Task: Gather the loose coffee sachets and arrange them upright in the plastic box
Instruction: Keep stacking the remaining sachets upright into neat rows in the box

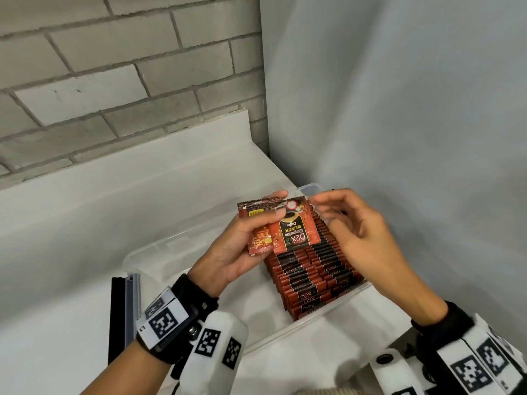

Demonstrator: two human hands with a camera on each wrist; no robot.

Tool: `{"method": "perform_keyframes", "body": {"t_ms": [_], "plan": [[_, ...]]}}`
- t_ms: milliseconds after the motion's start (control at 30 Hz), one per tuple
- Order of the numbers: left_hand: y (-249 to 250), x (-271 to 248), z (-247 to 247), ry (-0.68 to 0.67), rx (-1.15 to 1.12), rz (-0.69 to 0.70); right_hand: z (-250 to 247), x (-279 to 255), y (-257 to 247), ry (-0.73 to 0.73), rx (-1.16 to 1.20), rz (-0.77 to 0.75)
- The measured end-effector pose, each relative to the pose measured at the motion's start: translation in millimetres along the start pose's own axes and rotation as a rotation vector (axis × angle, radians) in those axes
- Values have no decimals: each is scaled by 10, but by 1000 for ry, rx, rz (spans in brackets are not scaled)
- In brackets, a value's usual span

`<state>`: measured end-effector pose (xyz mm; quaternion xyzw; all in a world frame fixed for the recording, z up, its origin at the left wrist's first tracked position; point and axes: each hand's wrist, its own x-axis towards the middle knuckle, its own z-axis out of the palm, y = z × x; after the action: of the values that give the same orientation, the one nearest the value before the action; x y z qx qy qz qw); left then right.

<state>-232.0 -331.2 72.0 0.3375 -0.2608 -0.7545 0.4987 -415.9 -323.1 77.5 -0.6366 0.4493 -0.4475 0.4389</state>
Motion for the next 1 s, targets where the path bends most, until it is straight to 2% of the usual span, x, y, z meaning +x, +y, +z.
{"method": "perform_keyframes", "body": {"t_ms": [67,167,233,400,533,700,767,900,1000], "plan": [[-8,2,4,16,-17,34,13,-21,-73,-12,83,147],[-28,10,6,10,-56,62,22,-47,-75,-181,124,287],[-35,16,-3,20,-63,74,43,-52,-61,-227,98,288],[-20,12,3,10,-55,113,16,19,5,-95,198,310],[-36,21,11,23,-29,81,10,45,-31,-48,364,281],[-8,62,-39,85,-124,74,-178,27,-50,-45,205,200],[7,75,-66,102,-188,86,-283,-6,-62,-176,85,144],[5,82,-102,64,-251,67,-382,-50,-60,-631,-278,28],[14,65,-109,28,-233,36,-343,-63,-50,-784,-439,-25]]}}
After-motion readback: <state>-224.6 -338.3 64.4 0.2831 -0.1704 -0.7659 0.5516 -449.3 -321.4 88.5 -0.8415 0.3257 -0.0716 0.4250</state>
